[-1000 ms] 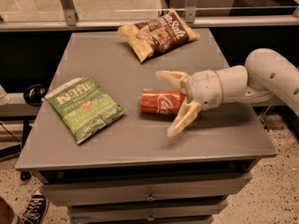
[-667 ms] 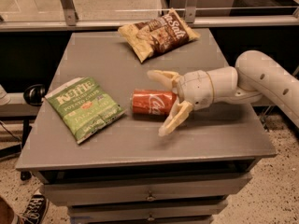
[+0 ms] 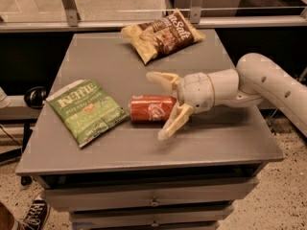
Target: Move coke can near green jalapeno chip bag
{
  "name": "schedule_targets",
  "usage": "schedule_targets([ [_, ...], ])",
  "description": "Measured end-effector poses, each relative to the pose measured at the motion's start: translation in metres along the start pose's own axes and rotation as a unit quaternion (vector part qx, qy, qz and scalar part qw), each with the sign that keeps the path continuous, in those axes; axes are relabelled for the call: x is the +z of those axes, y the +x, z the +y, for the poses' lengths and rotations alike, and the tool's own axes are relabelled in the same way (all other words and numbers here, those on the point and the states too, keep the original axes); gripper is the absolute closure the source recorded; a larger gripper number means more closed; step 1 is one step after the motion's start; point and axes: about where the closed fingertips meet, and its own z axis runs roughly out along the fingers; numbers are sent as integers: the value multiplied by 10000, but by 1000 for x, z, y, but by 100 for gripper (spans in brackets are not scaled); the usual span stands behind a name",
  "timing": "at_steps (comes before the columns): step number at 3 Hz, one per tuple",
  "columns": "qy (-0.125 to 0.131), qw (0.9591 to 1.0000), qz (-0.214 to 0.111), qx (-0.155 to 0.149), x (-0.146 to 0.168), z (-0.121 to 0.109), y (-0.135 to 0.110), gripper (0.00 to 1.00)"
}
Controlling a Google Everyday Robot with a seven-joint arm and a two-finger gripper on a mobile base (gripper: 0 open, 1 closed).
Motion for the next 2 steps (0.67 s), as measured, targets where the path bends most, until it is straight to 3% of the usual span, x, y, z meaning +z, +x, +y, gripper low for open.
schedule_targets([
  [2,194,9995,244,-69,-23,-4,-2,0],
])
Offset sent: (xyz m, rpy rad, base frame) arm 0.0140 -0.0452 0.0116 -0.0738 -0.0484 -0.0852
